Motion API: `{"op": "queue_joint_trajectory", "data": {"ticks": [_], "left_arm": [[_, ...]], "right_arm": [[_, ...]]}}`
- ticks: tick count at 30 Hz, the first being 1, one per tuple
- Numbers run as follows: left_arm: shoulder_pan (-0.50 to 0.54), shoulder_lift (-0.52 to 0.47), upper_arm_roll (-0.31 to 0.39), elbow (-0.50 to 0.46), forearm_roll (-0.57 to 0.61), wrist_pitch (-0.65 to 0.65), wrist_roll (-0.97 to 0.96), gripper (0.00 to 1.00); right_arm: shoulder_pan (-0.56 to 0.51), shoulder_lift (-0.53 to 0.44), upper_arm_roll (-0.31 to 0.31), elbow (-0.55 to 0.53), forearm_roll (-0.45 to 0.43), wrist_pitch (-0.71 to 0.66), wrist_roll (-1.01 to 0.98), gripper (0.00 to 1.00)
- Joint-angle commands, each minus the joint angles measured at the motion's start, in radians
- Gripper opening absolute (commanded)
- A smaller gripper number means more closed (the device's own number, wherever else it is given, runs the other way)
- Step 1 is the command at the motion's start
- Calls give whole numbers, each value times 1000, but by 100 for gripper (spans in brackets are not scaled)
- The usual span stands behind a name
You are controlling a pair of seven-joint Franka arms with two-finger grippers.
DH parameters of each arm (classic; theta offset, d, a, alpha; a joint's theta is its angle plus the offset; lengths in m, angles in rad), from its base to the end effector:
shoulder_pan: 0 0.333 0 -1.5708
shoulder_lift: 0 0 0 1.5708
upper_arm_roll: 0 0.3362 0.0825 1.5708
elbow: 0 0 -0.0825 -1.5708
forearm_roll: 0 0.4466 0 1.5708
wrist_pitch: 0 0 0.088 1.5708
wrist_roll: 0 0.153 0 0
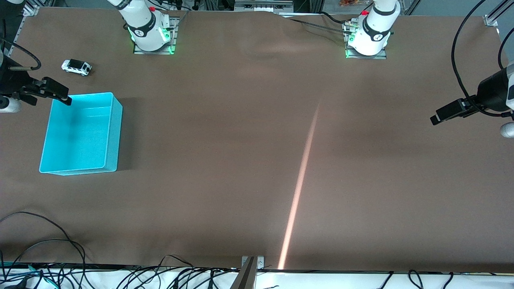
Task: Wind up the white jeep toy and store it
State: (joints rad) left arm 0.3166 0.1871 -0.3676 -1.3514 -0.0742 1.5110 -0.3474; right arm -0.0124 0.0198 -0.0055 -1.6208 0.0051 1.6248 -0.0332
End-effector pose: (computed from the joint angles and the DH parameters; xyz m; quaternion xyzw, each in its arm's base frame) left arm 0.6674 -0.0241 0.5983 0.9864 0.1480 -0.0211 0.0676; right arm 0.6259 -0.0104 0.5643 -0.9999 -0.0075 0.0078 0.0027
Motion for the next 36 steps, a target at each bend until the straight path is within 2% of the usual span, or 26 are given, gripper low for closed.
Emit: {"op": "queue_joint_trajectory", "data": {"ticks": [1, 16, 36], "left_arm": [[9, -18, -1, -3, -16, -23, 19, 100], [9, -81, 1, -5, -13, -51, 18, 100], [12, -81, 21, 9, -1, -41, 19, 100]], "right_arm": [[-3, -4, 2, 2, -8, -8, 4, 100], [-3, -4, 2, 2, -8, -8, 6, 100], [-3, -3, 2, 2, -8, -8, 6, 100]]}}
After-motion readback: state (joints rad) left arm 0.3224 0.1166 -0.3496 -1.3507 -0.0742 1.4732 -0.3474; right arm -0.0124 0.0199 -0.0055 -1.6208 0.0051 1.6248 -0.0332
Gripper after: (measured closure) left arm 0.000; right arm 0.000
